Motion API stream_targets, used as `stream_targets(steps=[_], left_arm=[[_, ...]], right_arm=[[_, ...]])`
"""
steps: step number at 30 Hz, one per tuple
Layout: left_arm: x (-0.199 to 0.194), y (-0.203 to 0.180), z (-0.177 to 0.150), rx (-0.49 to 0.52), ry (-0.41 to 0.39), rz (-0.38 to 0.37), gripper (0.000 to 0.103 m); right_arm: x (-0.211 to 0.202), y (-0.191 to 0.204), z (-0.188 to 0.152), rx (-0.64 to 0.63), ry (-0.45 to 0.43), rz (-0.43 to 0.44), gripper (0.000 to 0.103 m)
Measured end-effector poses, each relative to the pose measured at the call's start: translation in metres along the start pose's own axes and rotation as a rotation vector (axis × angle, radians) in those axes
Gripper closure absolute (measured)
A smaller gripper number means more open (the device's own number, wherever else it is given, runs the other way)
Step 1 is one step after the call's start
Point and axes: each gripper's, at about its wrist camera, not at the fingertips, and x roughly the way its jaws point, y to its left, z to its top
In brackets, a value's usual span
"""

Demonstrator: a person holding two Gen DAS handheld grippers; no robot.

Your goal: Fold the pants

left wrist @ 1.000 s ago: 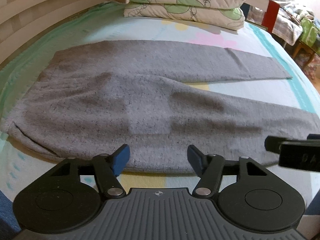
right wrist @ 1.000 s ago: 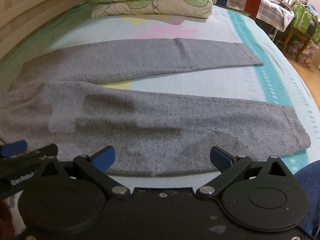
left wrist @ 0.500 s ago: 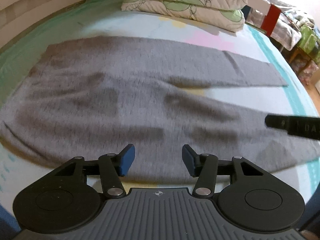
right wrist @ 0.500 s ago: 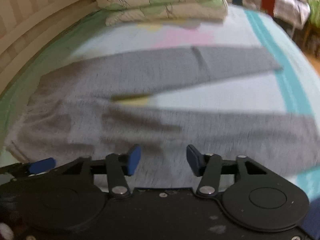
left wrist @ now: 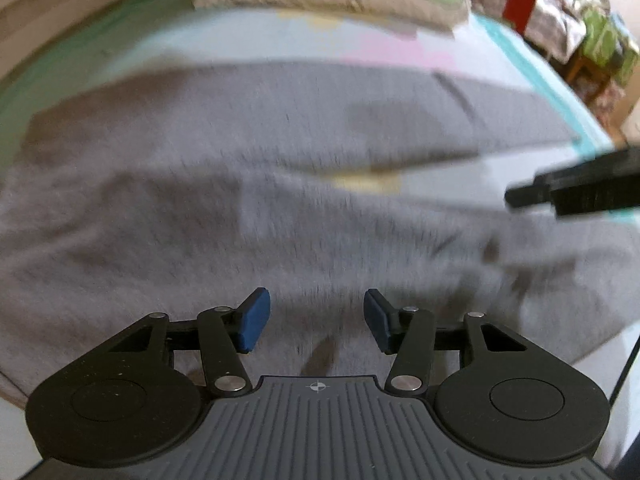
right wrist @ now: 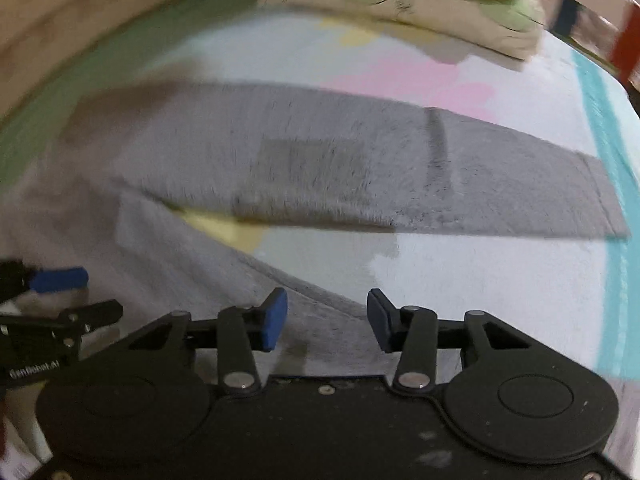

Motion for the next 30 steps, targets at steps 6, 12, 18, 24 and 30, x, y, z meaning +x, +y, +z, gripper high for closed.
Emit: stream_targets(steps=[6,12,18,24,30], left_arm=[[0.011,-0.014,-0.021,0.104,0.066,0.005,0.051],[0.009,-0.024,-0.032,0.157,0.053,0.018,0.051],[0.006,-0.020,-0.030,0.130,0.056,0.009,0.051],[0.002,-0.020,-0.029,0.122,0.053,0.006,0.051],[0.002,-0.018,-0.028,0.117,0.050,-0.001,0.051]], right_arm=[[0.019,0.002,-0.002,-0.090,0.032,0.057,0.058],[0.044,0.002,-0.006,-0.180,0.055,0.076,0.057],[0.045,0.002,-0.010,-0.190,0.043,0.103,0.058],[0.043,-0.003,-0.004,-0.148,0.016,0.100,0.102],[0.044,-0.031,0.002,-0.012,0.006,0.037,0.101]])
